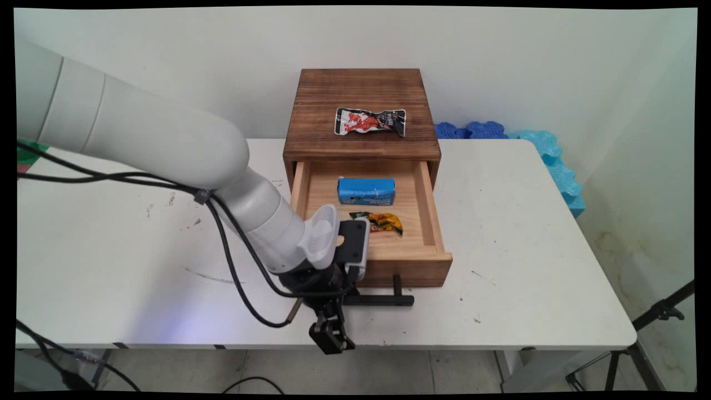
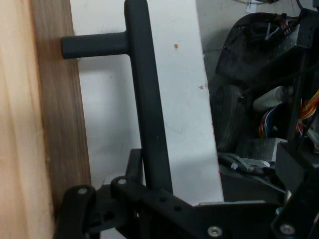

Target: Open the drawer

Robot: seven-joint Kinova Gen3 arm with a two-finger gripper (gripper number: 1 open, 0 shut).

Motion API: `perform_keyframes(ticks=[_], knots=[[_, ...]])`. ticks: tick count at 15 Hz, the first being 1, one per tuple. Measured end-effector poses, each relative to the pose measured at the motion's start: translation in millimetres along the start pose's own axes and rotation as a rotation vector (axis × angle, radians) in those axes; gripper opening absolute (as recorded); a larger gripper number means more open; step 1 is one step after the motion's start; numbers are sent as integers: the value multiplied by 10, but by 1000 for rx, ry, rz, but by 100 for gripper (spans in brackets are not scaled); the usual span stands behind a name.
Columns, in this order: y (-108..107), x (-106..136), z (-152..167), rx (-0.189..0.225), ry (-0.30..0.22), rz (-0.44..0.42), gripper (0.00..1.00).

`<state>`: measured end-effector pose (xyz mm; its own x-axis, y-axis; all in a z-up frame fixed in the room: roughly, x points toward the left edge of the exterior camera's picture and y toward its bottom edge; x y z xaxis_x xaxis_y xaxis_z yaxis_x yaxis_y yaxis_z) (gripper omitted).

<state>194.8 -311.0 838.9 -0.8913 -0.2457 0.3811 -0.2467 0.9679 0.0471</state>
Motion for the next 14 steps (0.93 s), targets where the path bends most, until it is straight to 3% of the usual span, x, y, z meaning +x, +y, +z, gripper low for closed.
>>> perform_keyframes(ticks=[14], knots=[[392, 30, 7, -44, 17, -35, 100]])
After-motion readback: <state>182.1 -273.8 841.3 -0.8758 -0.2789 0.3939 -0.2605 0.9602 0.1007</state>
